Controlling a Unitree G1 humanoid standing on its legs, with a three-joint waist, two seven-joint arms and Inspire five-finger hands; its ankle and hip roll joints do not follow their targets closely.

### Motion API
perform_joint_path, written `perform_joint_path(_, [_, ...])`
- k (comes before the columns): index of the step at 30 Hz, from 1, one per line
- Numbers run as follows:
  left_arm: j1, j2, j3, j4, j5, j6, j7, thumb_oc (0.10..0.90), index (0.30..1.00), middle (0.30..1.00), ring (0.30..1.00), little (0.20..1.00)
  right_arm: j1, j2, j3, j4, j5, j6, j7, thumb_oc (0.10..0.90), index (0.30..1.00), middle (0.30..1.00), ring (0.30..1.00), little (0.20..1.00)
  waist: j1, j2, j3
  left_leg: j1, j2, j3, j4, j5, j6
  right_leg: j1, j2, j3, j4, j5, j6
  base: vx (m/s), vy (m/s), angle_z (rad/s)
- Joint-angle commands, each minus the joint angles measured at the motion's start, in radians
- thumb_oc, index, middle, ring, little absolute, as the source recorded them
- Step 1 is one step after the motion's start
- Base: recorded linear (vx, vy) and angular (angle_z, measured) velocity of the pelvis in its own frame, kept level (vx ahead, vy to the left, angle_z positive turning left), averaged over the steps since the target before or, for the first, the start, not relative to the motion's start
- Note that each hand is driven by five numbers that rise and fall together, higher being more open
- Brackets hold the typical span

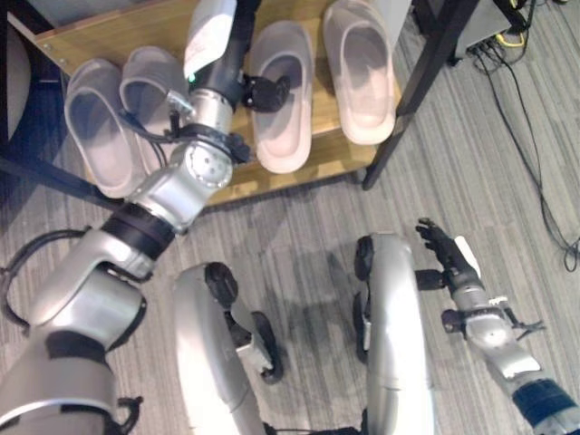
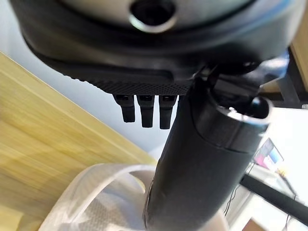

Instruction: Arrange the slippers neatly on the shoe rack.

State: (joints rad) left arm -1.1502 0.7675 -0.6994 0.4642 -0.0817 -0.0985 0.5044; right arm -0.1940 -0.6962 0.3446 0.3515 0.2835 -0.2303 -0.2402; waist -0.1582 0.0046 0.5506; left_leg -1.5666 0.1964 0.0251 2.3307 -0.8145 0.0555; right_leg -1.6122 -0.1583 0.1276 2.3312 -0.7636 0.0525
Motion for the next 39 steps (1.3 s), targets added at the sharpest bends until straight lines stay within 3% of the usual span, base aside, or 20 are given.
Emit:
perform_joint_path(1, [-0.075, 0.079, 0.100, -0.083, -0.072, -0.102, 0.027, 0.800, 0.900, 0.900, 0.900, 0.900, -0.032, -0.040, -0.071, -0.153, -0.046, -0.059, -0.015, 0.800, 0.900, 0.900, 0.900, 0.900, 0.029, 0.001, -0.031, -0.003, -0.056, -0.095, -0.046, 0.008, -0.068, 0.042, -0.104, 0.058, -0.019, -0.014, 0.004, 0.00, 0.000, 0.00])
perform_joint_path(9, [0.097, 0.129, 0.187, -0.225, -0.199, -0.156, -0.014, 0.800, 0.900, 0.900, 0.900, 0.900, -0.002, -0.051, -0.084, -0.162, -0.079, -0.042, -0.017, 0.800, 0.900, 0.900, 0.900, 0.900, 0.043, 0.014, -0.031, -0.003, -0.059, -0.100, -0.053, 0.007, -0.072, 0.042, -0.113, 0.050, -0.021, -0.021, -0.002, 0.00, -0.004, 0.02])
perform_joint_path(17, [0.291, 0.165, 0.284, -0.410, -0.416, -0.212, -0.077, 0.800, 0.900, 0.900, 0.900, 0.900, 0.018, -0.052, -0.093, -0.163, -0.089, -0.023, -0.017, 0.800, 0.900, 0.900, 0.900, 0.900, 0.064, 0.028, -0.031, -0.003, -0.060, -0.100, -0.063, 0.004, -0.072, 0.042, -0.117, 0.051, -0.023, -0.025, -0.011, 0.00, 0.000, 0.00])
perform_joint_path(30, [0.389, 0.172, 0.244, -0.507, -0.506, -0.179, -0.194, 0.800, 0.900, 0.900, 0.900, 0.900, 0.017, -0.062, -0.090, -0.164, -0.090, -0.016, -0.006, 0.800, 0.900, 0.900, 0.900, 0.900, 0.068, 0.041, -0.031, -0.003, -0.064, -0.098, -0.070, 0.001, -0.071, 0.042, -0.125, 0.051, -0.030, -0.025, -0.013, 0.00, -0.001, 0.02])
perform_joint_path(39, [0.390, 0.178, 0.164, -0.545, -0.501, -0.137, -0.276, 0.800, 0.900, 0.900, 0.900, 0.900, 0.008, -0.066, -0.086, -0.158, -0.076, -0.016, 0.011, 0.800, 0.900, 0.900, 0.900, 0.900, 0.065, 0.042, -0.031, -0.003, -0.065, -0.092, -0.074, 0.002, -0.071, 0.042, -0.126, 0.050, -0.029, -0.026, -0.014, 0.00, 0.000, 0.00])
